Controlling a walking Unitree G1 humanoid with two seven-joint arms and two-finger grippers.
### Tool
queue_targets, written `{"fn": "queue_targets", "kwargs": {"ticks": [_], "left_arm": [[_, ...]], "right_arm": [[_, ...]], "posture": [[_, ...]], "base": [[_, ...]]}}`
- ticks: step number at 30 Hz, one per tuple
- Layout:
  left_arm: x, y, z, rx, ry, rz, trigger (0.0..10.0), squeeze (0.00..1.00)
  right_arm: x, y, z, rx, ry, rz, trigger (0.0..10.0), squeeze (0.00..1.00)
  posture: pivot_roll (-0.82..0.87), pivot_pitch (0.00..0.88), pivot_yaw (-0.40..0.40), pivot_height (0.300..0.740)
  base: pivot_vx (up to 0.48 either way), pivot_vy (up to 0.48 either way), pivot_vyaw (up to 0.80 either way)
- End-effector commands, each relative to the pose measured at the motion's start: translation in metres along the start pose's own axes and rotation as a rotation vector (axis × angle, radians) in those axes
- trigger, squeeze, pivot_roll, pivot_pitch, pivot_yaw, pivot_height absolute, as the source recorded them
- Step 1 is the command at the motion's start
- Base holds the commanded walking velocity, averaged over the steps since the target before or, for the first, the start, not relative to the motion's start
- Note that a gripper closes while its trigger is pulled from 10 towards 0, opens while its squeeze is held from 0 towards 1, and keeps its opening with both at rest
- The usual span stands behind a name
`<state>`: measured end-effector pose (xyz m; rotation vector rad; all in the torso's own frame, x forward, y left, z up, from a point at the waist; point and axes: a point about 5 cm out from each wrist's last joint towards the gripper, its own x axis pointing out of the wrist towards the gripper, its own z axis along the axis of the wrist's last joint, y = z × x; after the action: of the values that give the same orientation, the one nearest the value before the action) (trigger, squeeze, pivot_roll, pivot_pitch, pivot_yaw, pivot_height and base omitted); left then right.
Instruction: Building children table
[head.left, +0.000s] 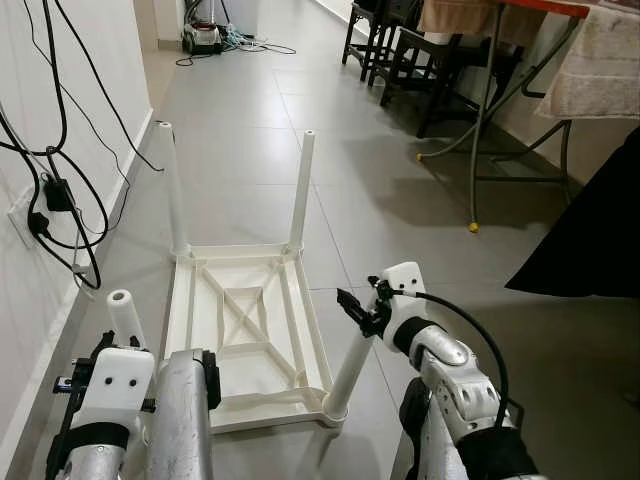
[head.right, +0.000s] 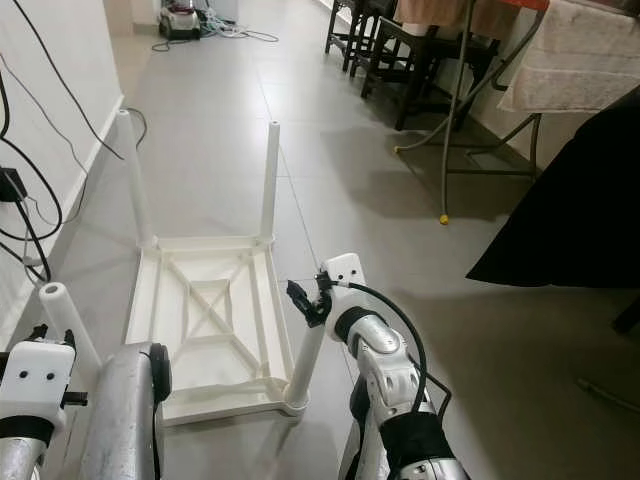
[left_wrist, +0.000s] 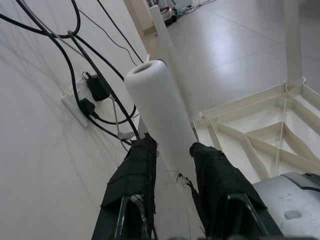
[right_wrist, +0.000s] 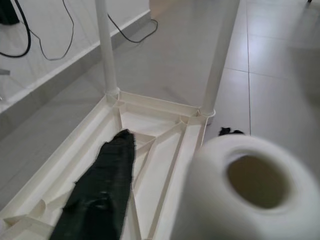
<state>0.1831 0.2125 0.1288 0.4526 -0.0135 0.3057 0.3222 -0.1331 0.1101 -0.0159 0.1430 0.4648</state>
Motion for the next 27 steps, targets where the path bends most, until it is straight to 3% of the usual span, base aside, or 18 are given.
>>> {"fn": "queue_targets", "kwargs": {"ticks": [1,4,11,13,14,15,17,18,19,21,24,27], "left_arm": [[0.0,-0.003,-0.002,0.003,0.006,-0.004,10.0,0.0],[0.0,-0.003,-0.003,0.004,0.007,-0.003,10.0,0.0],[0.0,-0.001,-0.005,0.009,0.011,0.004,10.0,0.0],[0.001,-0.001,-0.005,0.009,0.01,0.007,10.0,0.0],[0.001,-0.001,-0.005,0.01,0.01,0.007,10.0,0.0],[0.001,-0.001,-0.005,0.01,0.01,0.007,10.0,0.0],[0.002,-0.001,-0.004,0.008,0.007,0.008,10.0,0.0],[0.003,-0.001,-0.004,0.007,0.004,0.008,10.0,0.0],[0.003,-0.001,-0.004,0.007,0.004,0.008,10.0,0.0],[0.004,-0.001,-0.003,0.007,0.002,0.01,10.0,0.0],[0.004,-0.001,-0.003,0.007,0.001,0.01,10.0,0.0],[0.003,0.001,-0.003,0.01,0.0,0.014,10.0,0.0]], "right_arm": [[0.0,0.0,-0.003,0.009,0.004,0.006,0.0,0.0],[0.003,0.002,-0.004,0.01,0.0,0.018,0.0,0.0],[0.009,-0.007,-0.01,0.149,0.053,-0.073,0.0,0.0],[0.014,-0.017,-0.015,0.38,0.098,-0.18,0.0,0.0],[0.015,-0.018,-0.016,0.436,0.106,-0.199,0.0,0.0],[0.015,-0.018,-0.016,0.436,0.106,-0.199,0.0,0.0],[0.019,-0.021,-0.019,0.601,0.123,-0.265,0.0,0.0],[0.023,-0.02,-0.023,0.792,0.144,-0.324,0.0,0.0],[0.023,-0.02,-0.023,0.792,0.144,-0.324,0.0,0.0],[0.027,-0.018,-0.028,0.94,0.159,-0.381,0.0,0.0],[0.029,-0.018,-0.029,0.982,0.164,-0.4,0.0,0.0],[0.035,-0.014,-0.028,1.152,0.173,-0.464,0.0,0.0]], "posture": [[0.13,0.0,-0.117,0.3],[0.13,0.0,-0.12,0.3],[0.14,0.0,-0.122,0.3],[0.14,0.0,-0.119,0.3],[0.14,0.0,-0.119,0.3],[0.14,0.0,-0.119,0.3],[0.14,0.0,-0.119,0.3],[0.14,0.0,-0.119,0.3],[0.14,0.0,-0.119,0.3],[0.14,0.0,-0.118,0.3],[0.15,0.0,-0.118,0.3],[0.15,0.0,-0.118,0.3]], "base": [[0.0,0.0,0.0],[0.0,0.0,0.0],[0.0,0.0,0.0],[0.0,0.0,0.0],[0.0,0.0,0.0],[0.0,0.0,0.0],[0.0,0.0,0.0],[0.0,0.0,0.0],[0.0,0.0,0.0],[0.0,0.0,0.0],[0.0,0.0,0.0],[0.0,0.0,0.0]]}}
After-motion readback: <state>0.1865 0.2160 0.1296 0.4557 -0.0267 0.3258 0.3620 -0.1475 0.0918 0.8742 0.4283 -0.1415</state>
